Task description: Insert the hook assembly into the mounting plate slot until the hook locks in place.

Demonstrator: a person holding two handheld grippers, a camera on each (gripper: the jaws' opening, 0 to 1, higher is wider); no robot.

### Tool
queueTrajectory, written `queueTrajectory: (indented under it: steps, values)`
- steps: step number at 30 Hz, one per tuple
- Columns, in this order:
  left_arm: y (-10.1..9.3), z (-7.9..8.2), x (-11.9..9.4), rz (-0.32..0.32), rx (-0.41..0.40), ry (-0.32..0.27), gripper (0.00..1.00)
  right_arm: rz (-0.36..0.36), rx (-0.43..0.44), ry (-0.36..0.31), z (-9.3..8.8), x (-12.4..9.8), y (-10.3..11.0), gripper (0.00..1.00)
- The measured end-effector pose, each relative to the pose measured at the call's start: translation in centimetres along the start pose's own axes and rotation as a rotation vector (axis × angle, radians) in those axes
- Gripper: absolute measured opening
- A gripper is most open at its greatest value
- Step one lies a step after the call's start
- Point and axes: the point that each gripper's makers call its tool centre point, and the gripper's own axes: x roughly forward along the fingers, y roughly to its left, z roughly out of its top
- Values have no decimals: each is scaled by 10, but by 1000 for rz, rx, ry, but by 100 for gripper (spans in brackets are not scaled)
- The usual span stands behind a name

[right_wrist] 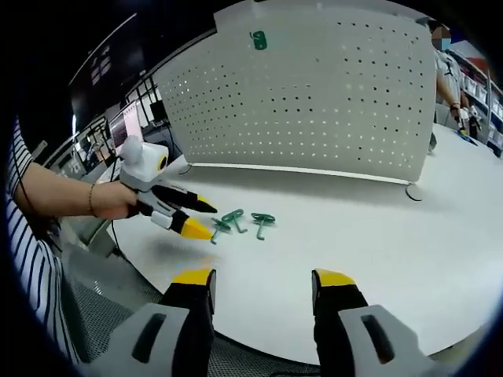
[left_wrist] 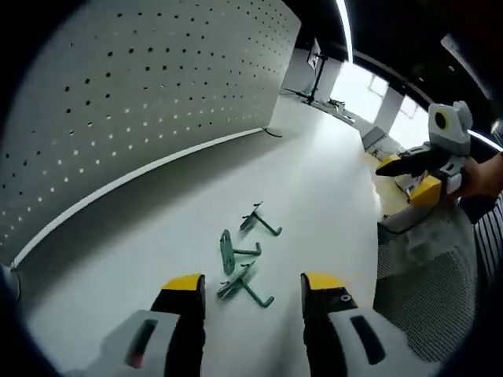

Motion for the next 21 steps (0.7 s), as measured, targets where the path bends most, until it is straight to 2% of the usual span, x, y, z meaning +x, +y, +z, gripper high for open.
queueTrajectory:
  steps: [4,8,12,21]
  values:
    - [1,-4,5,-6,43,47,42,6,5,5,-1,1,0,44]
    - [4,-4,6,-5,30,57,40,9,6,9,-2,1,0,44]
    - [4,-4,7,-15,27,63,32,5,15,5,0,1,-1,44]
    - [2,-7,10,-25,96,114,16,3,13,8,-1,1,-1,43]
